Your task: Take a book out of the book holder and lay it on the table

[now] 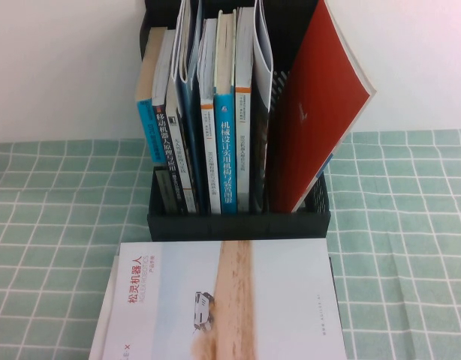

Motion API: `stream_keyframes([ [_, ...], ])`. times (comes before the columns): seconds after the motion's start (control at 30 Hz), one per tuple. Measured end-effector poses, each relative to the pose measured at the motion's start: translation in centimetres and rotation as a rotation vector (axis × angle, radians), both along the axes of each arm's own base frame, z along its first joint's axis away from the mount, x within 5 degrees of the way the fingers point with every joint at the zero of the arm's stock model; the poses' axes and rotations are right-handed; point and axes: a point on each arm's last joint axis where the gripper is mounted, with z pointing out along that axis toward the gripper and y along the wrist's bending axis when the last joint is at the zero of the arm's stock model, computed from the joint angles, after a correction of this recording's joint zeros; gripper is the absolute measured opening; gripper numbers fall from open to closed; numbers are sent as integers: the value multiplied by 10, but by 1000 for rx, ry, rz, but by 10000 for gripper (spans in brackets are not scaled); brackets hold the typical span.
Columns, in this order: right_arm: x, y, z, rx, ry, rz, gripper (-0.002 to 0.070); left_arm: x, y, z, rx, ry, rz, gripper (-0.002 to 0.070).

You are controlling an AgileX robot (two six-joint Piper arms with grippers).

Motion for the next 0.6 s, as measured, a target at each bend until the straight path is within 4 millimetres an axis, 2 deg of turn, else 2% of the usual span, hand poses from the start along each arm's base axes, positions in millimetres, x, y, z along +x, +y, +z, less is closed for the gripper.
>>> stream_keyframes([
  [0.23, 10, -16, -30, 88, -153, -359, -1, 0, 0, 0, -2, 0, 0, -2],
  [0.47, 18, -22, -75, 127, -26, -508, -1, 0, 0, 0, -2, 0, 0, -3],
  [0.6, 17, -23, -91, 151, 68, -536, -1, 0, 0, 0, -2, 0, 0, -3],
])
